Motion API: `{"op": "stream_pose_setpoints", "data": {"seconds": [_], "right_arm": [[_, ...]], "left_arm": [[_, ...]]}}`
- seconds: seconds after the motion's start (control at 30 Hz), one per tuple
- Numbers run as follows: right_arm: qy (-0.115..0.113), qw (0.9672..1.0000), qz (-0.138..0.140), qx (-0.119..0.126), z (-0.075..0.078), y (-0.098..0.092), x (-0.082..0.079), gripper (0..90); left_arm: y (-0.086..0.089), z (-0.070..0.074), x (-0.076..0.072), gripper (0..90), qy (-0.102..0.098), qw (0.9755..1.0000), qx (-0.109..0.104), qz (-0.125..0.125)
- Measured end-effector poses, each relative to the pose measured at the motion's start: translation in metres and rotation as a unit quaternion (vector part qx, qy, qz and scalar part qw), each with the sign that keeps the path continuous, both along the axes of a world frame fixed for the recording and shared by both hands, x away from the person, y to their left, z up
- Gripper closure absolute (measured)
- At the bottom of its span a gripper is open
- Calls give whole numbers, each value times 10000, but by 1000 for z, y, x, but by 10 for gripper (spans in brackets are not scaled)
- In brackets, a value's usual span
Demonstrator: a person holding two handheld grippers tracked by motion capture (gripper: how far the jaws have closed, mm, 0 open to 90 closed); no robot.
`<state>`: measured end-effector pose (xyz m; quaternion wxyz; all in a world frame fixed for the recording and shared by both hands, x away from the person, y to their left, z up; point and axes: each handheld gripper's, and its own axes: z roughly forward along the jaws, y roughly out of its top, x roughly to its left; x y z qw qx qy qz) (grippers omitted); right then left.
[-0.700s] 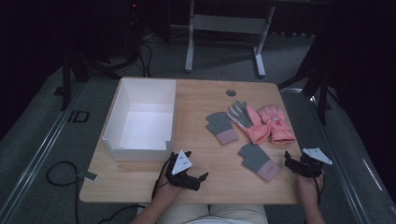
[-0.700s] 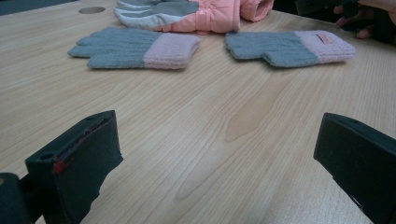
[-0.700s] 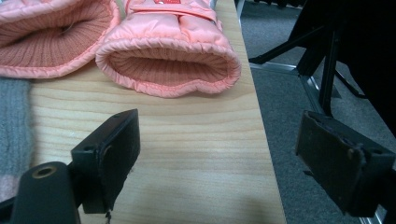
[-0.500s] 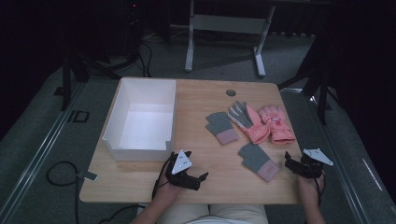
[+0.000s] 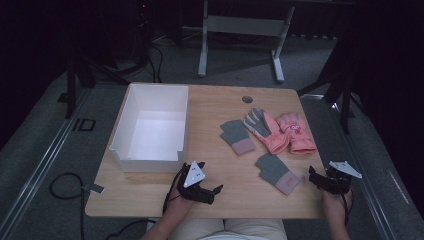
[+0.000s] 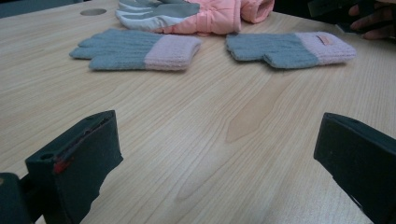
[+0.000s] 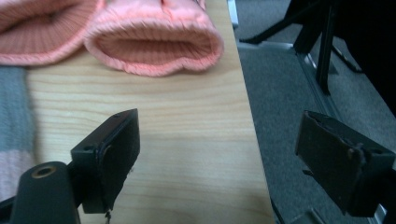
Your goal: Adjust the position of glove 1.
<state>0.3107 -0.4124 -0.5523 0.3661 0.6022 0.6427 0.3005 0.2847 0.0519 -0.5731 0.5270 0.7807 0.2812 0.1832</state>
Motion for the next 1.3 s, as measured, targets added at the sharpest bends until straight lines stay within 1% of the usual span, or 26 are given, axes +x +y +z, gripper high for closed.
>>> {"op": "stream_pose_setpoints", "data": {"seconds": [0.03, 0.13, 0.2, 0.23, 0.3, 0.43, 0.53, 0.6, 0.7, 0.83, 0.9, 0.97, 1.03, 1.07, 1.13, 1.17, 1.3], "right_arm": [[15, 10000, 0, -8, 0, -1, 0, 139], [-14, 9998, -35, -193, 6, -2, 2, 139], [-62, 9998, -29, -160, 15, -4, 2, 139], [-54, 9999, -38, -134, 18, -4, 2, 139], [3, 10000, 52, 0, 23, -4, 3, 135], [140, 9998, 122, -44, 28, -3, 7, 131], [233, 9996, 144, -32, 31, -2, 9, 122], [255, 9995, 181, 12, 34, 0, 10, 121], [253, 9994, 232, -24, 39, 3, 11, 126], [270, 9993, 249, -22, 48, 8, 16, 137], [295, 9989, 353, 62, 54, 10, 19, 146], [421, 9981, 409, 190, 60, 11, 23, 147], [530, 9964, 505, 438, 65, 12, 27, 148], [517, 9959, 533, 521, 68, 14, 28, 148], [449, 9964, 553, 457, 73, 18, 32, 138], [420, 9963, 578, 467, 76, 21, 33, 138], [312, 9944, 776, 645, 91, 32, 38, 126]], "left_arm": [[0, 0, 0, 2, 0, 10000, 0, 2], [0, 0, 0, 2, 1, 10000, -2, 6], [0, 0, -1, 2, -25, 10000, 18, 16], [0, 0, -1, 2, -34, 10000, 24, 15], [-1, 0, -1, 2, -46, 10000, 29, 20], [-1, 0, -1, 2, -53, 10000, 36, 18], [-1, 0, -1, 2, -37, 10000, 35, 20], [-1, 0, 0, 2, -19, 10000, 30, 22], [-1, 0, 1, 2, 26, 10000, 16, 3], [0, 0, 0, 2, 24, 10000, 4, 18], [0, 0, 0, 2, 12, 10000, 1, 24], [0, 0, 0, 2, 4, 10000, 11, 32], [-1, 0, 0, 2, -5, 10000, 19, 56], [-1, 0, -1, 2, -17, 10000, 21, 67], [-1, 0, 0, 2, -21, 10000, 40, 59], [-1, 0, -1, 2, -22, 10000, 45, 45], [-2, 0, -1, 2, -27, 10000, 52, -6]]}}
